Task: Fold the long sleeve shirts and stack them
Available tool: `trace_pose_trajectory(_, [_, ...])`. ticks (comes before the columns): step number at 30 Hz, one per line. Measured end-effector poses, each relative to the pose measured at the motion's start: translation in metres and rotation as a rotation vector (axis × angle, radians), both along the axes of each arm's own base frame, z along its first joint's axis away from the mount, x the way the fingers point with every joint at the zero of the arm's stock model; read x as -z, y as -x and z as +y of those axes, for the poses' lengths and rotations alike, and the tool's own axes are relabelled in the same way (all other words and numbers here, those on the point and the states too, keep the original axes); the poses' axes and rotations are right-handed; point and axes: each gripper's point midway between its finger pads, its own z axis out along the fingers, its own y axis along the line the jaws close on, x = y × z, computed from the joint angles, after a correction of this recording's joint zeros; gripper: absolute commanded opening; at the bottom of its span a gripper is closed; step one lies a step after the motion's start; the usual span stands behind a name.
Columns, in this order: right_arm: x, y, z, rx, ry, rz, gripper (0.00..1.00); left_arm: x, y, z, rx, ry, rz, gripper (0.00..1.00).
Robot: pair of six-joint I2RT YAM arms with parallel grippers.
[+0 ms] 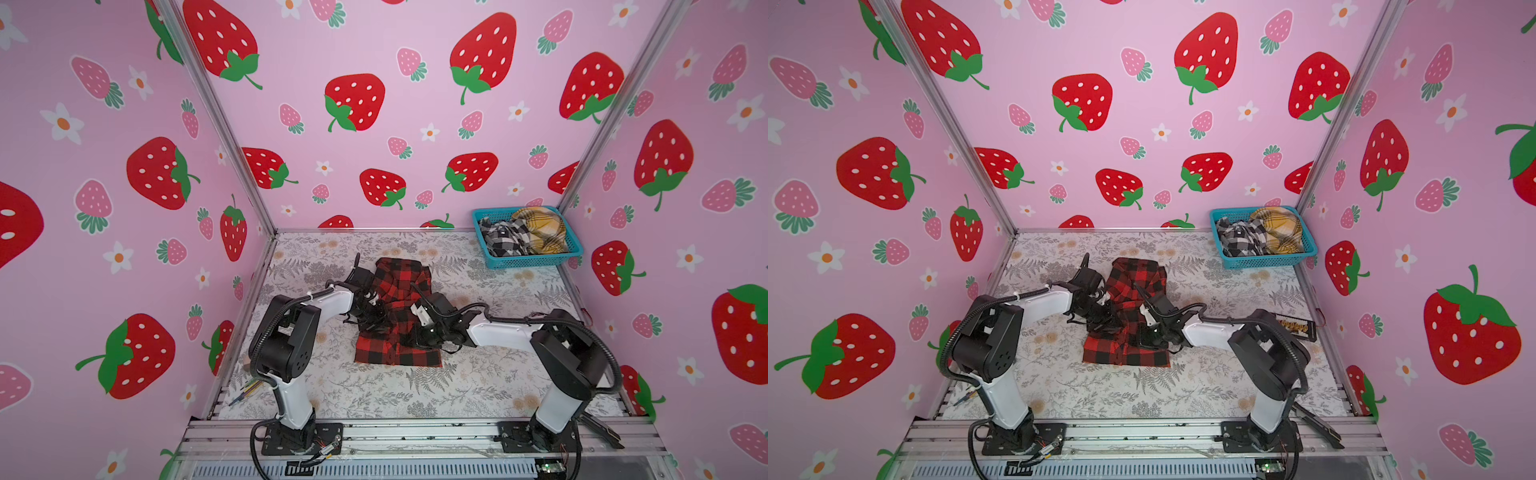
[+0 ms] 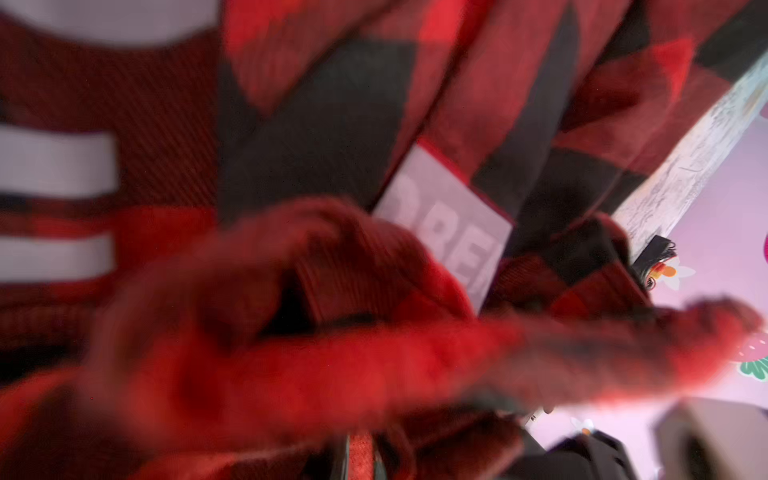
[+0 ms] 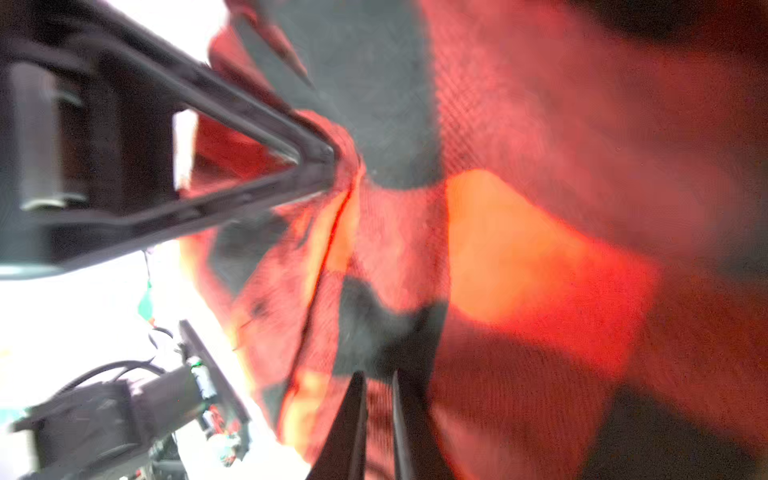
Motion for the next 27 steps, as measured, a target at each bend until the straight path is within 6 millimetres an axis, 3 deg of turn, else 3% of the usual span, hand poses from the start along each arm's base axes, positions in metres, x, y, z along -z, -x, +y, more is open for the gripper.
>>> trace_pose_trajectory(4, [-0.026, -0.040, -0.016, 0.068, -0.037, -0.059, 0.19, -0.015, -0.006, 0.007, -0.015, -0.002, -0.047, 0.30])
trace_pose_trajectory(7, [-0.028, -0.063, -0.024, 0.096, -0.063, -0.073, 0.19, -0.027, -0.020, 0.020, -0.049, -0.002, -0.086, 0.27])
trace_pose_trajectory(10, [-0.015, -0.075, -0.025, 0.093, -0.064, -0.058, 0.17, -0.025, -0.041, 0.033, -0.086, -0.004, -0.099, 0.23])
trace_pose_trajectory(14, [0.013, -0.084, -0.028, 0.098, -0.033, -0.021, 0.17, 0.009, -0.056, 0.047, -0.128, -0.020, -0.049, 0.21])
trace_pose_trajectory(20, [0.029, -0.097, -0.038, 0.125, -0.040, 0.012, 0.18, 0.013, -0.072, 0.036, -0.129, 0.049, -0.047, 0.20])
trace_pose_trajectory(24, [0.022, -0.103, -0.040, 0.126, -0.007, -0.011, 0.34, 0.009, -0.072, 0.036, -0.127, 0.040, -0.059, 0.27])
trace_pose_trajectory(27, [-0.002, -0.103, -0.043, 0.124, 0.022, -0.074, 0.51, -0.009, -0.069, 0.042, -0.129, 0.009, -0.092, 0.32])
